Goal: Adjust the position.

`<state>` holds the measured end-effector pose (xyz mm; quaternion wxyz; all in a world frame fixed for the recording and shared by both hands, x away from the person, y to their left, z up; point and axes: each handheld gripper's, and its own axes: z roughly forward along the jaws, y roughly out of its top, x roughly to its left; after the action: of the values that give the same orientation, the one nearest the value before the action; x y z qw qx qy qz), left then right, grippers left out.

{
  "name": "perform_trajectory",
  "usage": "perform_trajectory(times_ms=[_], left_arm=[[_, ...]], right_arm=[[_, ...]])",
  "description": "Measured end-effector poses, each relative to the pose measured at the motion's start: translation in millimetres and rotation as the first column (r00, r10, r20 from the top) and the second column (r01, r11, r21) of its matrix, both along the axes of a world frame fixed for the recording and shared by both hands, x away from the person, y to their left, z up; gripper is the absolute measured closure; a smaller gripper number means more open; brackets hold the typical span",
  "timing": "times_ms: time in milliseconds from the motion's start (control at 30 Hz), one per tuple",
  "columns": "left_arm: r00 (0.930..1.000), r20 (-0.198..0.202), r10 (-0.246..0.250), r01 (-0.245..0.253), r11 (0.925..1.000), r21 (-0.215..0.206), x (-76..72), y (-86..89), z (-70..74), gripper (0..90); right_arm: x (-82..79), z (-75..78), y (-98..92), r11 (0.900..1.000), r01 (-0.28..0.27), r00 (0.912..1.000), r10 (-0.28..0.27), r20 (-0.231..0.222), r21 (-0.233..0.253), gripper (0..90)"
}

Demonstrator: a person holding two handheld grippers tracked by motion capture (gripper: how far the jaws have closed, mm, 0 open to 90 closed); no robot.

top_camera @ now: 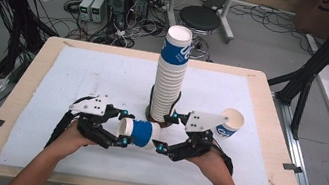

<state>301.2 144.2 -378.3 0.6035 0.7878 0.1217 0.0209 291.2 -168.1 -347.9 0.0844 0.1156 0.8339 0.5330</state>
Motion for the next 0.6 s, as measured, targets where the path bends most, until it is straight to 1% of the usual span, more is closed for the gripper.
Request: perform_trajectory(times_ms=[133,267,367,400,467,500,600], left_arm=[[1.0,0.006,0.003,-0.003,1.0,-0.005,-0.5,-0.8,-1.7,29.1],[1.0,0.001,0.01,-0.01,0.9999,-0.009,-0.6,-1.1,-4.6,29.1],[0.9999,0.001,0.013,-0.013,0.9997,-0.022,-0.2,-0.1,-6.4,29.1],[0.9999,-0.001,0.011,-0.011,0.9994,-0.031,0.1,0.5,-7.0,29.1],[1.0,-0.004,-0.004,0.004,0.9978,-0.067,0.4,2.2,-8.4,29.0],[1.0,-0.005,-0.007,0.006,0.9967,-0.08,0.2,2.8,-8.9,29.0],[1.0,-0.002,-0.006,0.006,0.996,-0.09,0.1,3.4,-9.8,29.0]], right_arm=[[-2.3,-6.1,-6.6,0.999,0.034,0.9994,-0.033,-0.007,0.037,20.6],[-4.7,-11.4,-13.6,0.995,0.054,0.9985,-0.053,-0.016,0.088,20.6],[-6.3,-15.2,-19.0,0.992,0.072,0.9973,-0.07,-0.021,0.105,20.6],[-7.1,-16.6,-20.6,0.991,0.076,0.997,-0.073,-0.025,0.109,20.6],[-8.0,-19.6,-23.9,0.989,0.091,0.9957,-0.089,-0.024,0.119,20.6],[-8.8,-21.0,-25.2,0.988,0.098,0.995,-0.095,-0.031,0.122,20.6],[-10.0,-24.7,-28.2,0.985,0.111,0.9936,-0.107,-0.035,0.134,20.6]])
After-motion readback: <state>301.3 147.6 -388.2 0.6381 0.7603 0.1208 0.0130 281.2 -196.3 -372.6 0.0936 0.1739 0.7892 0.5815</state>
